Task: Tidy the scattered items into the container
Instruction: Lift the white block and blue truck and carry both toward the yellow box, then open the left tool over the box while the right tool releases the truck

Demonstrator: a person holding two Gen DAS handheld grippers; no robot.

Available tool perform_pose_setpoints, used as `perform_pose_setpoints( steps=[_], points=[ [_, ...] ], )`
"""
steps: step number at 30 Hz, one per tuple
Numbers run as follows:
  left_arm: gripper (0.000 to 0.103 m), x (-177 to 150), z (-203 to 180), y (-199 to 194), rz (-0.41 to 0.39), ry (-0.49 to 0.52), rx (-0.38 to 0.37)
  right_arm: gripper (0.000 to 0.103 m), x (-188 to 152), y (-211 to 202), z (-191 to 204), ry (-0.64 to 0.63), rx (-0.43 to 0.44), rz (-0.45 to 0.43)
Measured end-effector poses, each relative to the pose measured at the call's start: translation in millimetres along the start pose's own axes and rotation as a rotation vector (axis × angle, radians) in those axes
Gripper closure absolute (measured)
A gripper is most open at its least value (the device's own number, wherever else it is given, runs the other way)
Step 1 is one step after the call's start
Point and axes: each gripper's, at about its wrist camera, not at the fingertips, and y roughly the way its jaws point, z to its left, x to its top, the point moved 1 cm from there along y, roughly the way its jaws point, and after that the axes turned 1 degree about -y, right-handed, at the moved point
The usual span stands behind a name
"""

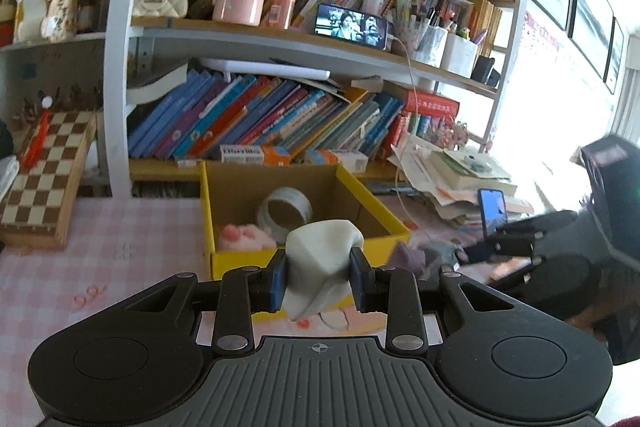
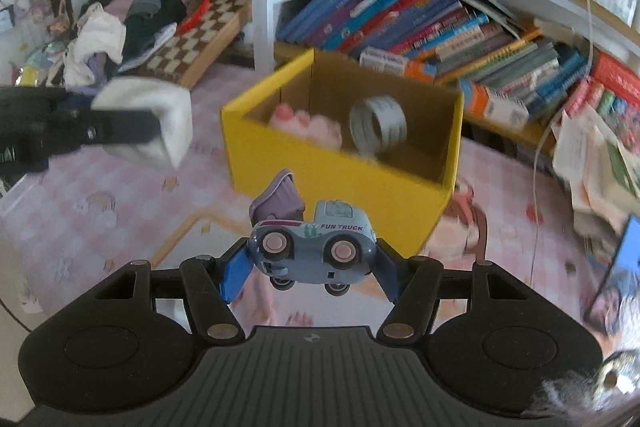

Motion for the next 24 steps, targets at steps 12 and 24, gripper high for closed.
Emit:
perform_pose_setpoints(
  steps=[12, 24],
  points=[
    [0.073, 46, 9, 81, 0.04, 0.039, 0.072, 0.041, 91, 62, -71, -0.096, -0.015, -0.024],
    [0.073, 41, 5, 168, 0.227, 0.105, 0.095, 0.041, 107, 171, -91, -0.338, 0.029, 0.261]
  ],
)
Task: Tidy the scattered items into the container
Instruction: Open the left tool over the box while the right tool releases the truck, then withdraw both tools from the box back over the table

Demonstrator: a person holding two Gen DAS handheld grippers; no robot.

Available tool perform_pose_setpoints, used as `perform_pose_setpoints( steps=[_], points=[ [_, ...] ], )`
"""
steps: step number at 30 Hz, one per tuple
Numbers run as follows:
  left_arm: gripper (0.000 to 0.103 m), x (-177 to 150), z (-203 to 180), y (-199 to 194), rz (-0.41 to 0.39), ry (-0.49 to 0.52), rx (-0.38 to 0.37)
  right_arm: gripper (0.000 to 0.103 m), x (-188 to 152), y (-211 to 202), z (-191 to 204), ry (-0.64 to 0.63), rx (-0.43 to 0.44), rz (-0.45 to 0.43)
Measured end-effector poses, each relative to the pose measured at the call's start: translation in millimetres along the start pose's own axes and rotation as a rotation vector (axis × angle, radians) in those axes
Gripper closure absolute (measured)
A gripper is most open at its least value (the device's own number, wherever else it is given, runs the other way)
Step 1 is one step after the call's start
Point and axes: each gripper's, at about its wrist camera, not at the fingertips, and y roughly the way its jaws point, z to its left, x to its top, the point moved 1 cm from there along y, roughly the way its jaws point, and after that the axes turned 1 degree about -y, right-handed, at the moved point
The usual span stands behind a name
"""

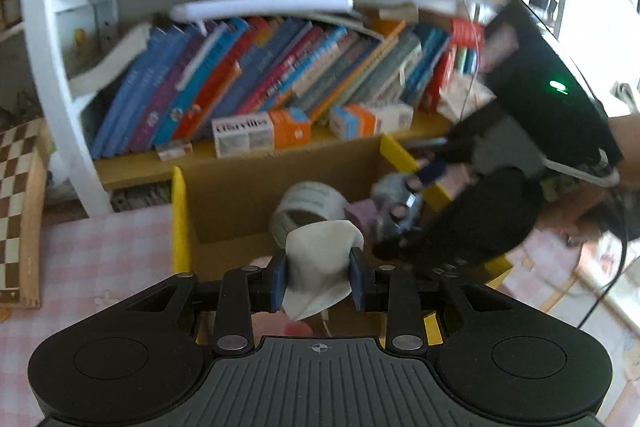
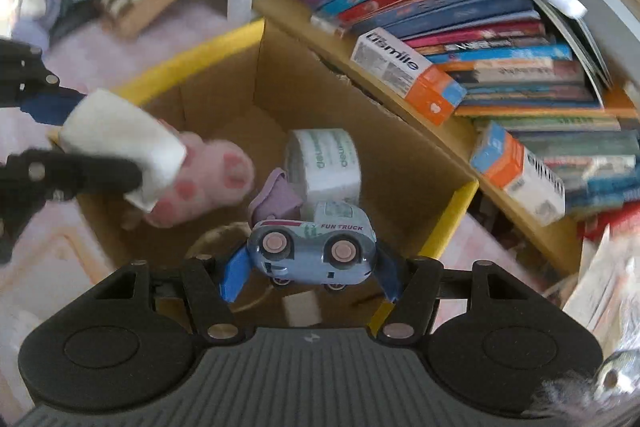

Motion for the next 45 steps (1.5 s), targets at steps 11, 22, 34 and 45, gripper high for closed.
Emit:
perform_pose_setpoints(
  steps=[11, 22, 34, 45],
  points=[
    [0.073, -9, -15, 49, 0.179, 0.003, -0.011, 0.041, 9, 58, -10, -0.088, 0.044, 0.142],
    [0.07, -10, -9, 61, 0.245, -0.044, -0.045, 0.041, 7, 71, 4, -0.226, 0.028, 0.158],
    [0.05, 12, 0, 10, 0.062, -0.066, -0.032, 0.037, 13, 23, -12, -0.134, 0.029, 0.028],
    [0.045, 17, 5, -79, -0.131, -0.08, -0.039, 0.036, -6, -78, -12, 0.095, 0.065, -0.173]
  ],
)
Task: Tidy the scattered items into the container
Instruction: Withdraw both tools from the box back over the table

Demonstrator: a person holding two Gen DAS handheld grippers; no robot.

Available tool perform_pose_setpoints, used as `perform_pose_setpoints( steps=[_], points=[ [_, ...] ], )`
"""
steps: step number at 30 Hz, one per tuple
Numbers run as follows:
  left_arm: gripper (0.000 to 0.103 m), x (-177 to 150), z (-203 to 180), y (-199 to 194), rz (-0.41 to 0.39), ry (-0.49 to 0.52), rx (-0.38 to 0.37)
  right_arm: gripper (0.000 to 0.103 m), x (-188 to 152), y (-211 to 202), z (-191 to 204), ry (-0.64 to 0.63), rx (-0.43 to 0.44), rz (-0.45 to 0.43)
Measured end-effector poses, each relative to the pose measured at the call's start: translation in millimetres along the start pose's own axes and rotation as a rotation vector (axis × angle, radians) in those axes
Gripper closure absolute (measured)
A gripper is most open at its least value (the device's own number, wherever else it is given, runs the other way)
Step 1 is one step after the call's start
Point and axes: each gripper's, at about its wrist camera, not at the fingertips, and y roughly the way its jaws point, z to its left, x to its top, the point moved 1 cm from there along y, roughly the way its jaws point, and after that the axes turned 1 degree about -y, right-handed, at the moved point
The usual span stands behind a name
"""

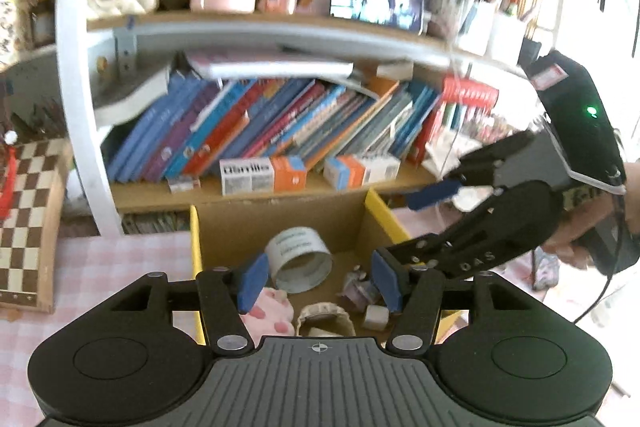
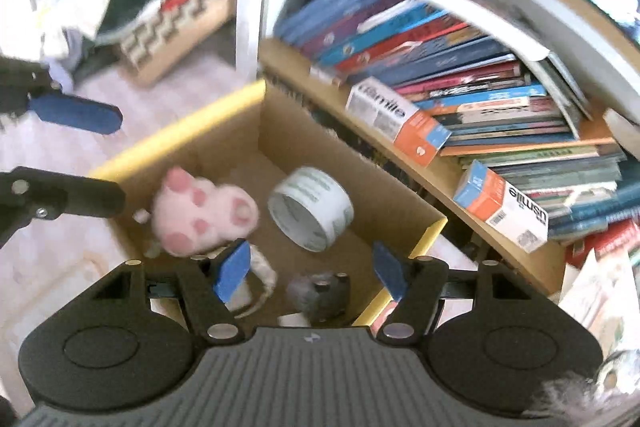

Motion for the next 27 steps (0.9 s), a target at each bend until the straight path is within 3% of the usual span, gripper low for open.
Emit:
perform_pose_setpoints(
  steps=[6, 14, 22, 27],
  points=[
    [0.039, -17, -9, -45, -0.04, 0.035, -0.01, 0.03, -22, -48, 36, 0.093, -0.014, -0.066],
    [0.034, -65, -17, -96, -0.004, 0.071, -0.012, 0.03, -74, -90, 101, 0.163, -0.011, -0.078],
    [0.033, -111, -11, -129, 0.026, 0.007, 0.007, 0.028, -127, -104, 145, 0.281, -0.009, -0.043],
    [0.03, -139, -10, -138, 0.049, -0.037, 0.034, 0.027, -161, -97, 164, 0.479, 0.049, -0.004]
  ],
)
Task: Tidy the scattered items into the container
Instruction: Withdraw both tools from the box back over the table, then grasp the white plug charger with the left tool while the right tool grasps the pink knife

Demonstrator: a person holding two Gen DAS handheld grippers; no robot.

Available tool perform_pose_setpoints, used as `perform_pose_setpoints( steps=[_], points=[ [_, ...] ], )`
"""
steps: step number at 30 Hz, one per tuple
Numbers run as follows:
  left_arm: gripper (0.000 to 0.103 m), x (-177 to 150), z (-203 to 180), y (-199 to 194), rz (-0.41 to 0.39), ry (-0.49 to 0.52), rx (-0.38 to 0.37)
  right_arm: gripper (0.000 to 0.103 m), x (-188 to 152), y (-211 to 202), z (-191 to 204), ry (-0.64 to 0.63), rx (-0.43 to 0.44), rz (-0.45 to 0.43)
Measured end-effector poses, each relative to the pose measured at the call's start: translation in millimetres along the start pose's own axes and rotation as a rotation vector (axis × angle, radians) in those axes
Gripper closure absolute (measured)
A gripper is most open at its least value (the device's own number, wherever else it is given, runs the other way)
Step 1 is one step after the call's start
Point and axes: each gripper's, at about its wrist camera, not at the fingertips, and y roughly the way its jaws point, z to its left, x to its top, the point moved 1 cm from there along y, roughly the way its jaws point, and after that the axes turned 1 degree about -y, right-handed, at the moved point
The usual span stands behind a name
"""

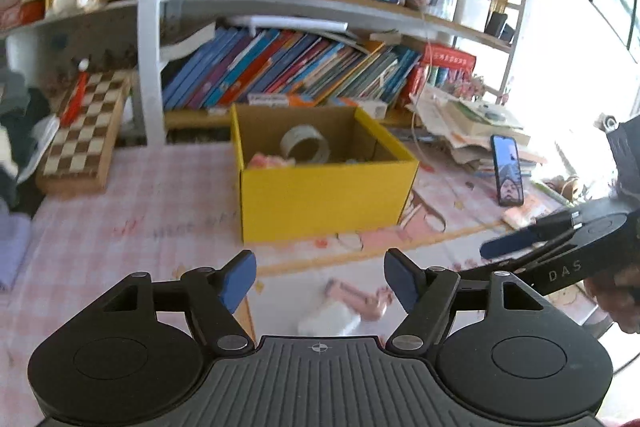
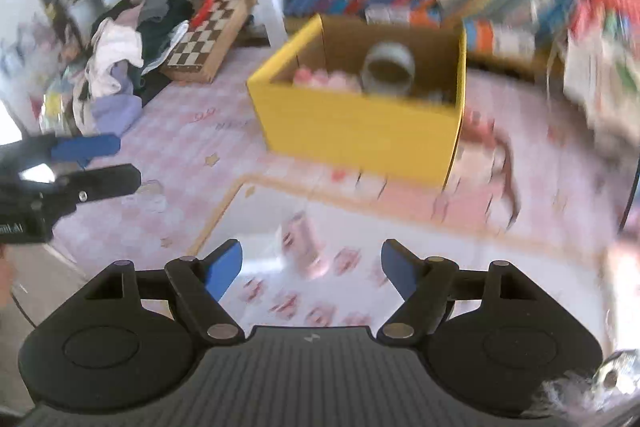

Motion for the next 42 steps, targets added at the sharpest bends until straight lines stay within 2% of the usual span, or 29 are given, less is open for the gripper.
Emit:
perform_pose_setpoints(
  steps=[3, 7, 18, 23, 31, 34, 42],
  points=[
    [0.03, -18, -2, -2, 0.023, -0.012, 0.004, 0.028, -23, 6, 7, 0.039, -0.03, 0.011],
    [0.029, -37, -6, -3, 0.039, 0.005, 0.022, 0.029, -45, 8, 22, 0.016, -0.098, -0.014],
    [0.029, -68, -7, -2, 0.07, -0.034, 0.072, 0.028, -75, 13, 59, -0.101, -0.219, -0.116],
    [0.029, -72, -4, 1, 0.074, -0.059, 0.088, 0.028, -81, 20, 64, -0.112, -0.23, -0.115],
    [0.029, -80, -7, 2, 0.061, -0.066, 0.108, 0.028, -85, 22, 56, -0.061, -0.251, -0.126],
    [0.022, -81, -10, 4, 0.058, -0.067, 0.119, 0.025, -88, 25, 54, -0.052, -0.256, -0.124],
    [0.022, -83, -11, 14, 0.072, -0.057, 0.111, 0.027, -92, 26, 49, -0.037, -0.246, -0.143]
  ],
)
